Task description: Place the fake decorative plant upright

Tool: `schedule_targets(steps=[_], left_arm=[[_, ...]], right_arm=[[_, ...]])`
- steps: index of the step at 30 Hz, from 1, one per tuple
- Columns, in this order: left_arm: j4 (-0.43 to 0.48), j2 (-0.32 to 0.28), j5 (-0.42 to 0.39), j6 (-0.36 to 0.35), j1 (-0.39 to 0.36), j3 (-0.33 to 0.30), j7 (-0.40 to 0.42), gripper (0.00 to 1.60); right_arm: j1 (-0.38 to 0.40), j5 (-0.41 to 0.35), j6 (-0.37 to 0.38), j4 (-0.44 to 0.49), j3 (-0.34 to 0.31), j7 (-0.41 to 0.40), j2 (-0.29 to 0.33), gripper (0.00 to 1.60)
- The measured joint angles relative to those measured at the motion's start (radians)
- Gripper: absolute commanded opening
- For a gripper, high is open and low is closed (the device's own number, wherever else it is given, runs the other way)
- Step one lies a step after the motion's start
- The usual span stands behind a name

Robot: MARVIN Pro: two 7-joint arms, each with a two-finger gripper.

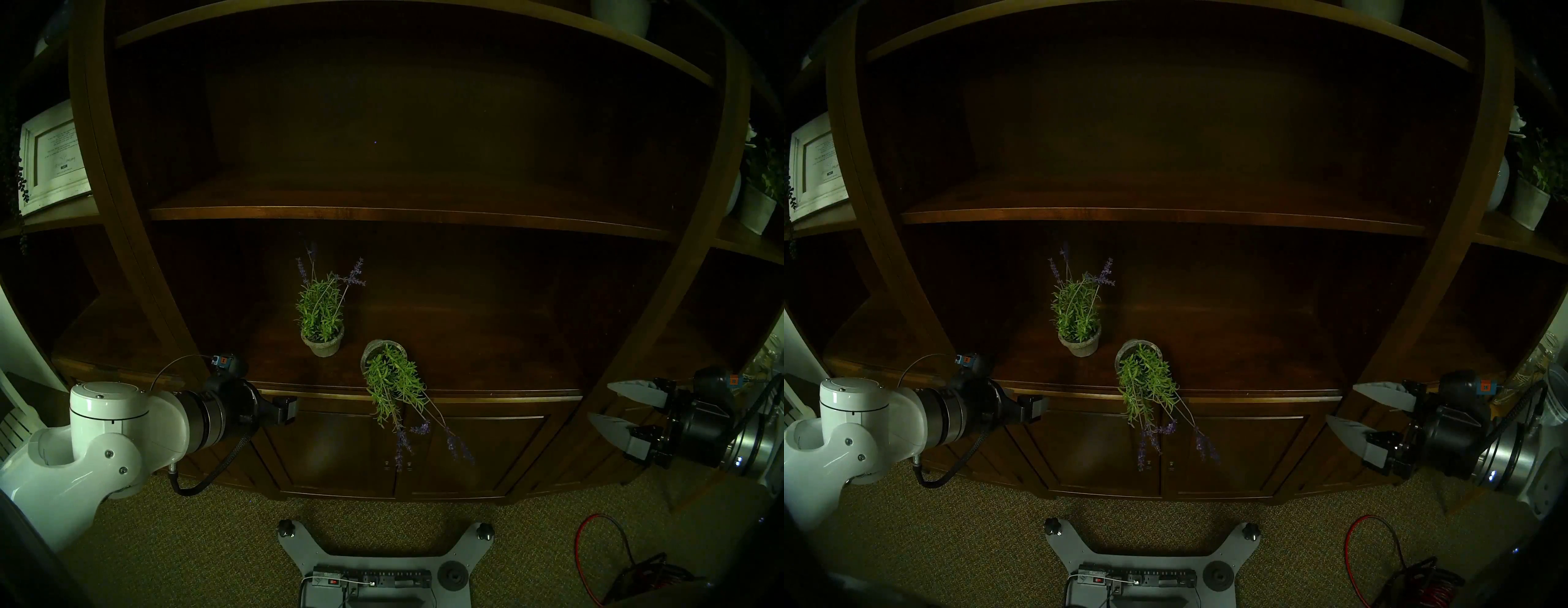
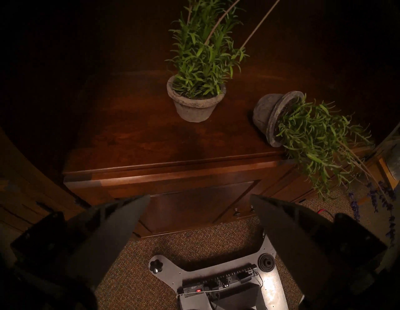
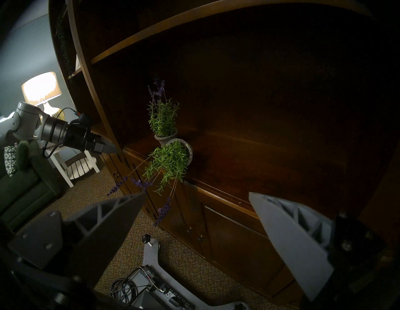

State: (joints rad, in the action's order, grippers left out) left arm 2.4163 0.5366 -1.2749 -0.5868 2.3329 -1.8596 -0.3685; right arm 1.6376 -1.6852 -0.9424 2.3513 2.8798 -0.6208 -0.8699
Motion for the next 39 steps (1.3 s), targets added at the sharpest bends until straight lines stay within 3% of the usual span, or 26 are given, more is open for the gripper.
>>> schedule_targets(steps=[9, 16, 24, 39], left_arm=[[-0.013, -0.029, 0.120, 0.112, 0.028, 0.017, 0.142, 1.60], [-0.081, -0.081, 0.179, 0.211, 0.013, 0.100, 0.260, 1.60], [-0.157, -0.145, 0.217, 0.292, -0.065, 0.212, 0.381, 1.60], [-0.170, -0.170, 0.245, 0.307, -0.197, 0.325, 0.412, 1.60]], right_arm=[[0.000, 0.000, 0.000, 0.000, 0.000, 0.000, 0.000, 1.60], [0.000, 0.000, 0.000, 0.000, 0.000, 0.000, 0.000, 1.60], [0.000, 0.000, 0.000, 0.000, 0.000, 0.000, 0.000, 1.60], [0.000, 0.000, 0.000, 0.000, 0.000, 0.000, 0.000, 1.60]])
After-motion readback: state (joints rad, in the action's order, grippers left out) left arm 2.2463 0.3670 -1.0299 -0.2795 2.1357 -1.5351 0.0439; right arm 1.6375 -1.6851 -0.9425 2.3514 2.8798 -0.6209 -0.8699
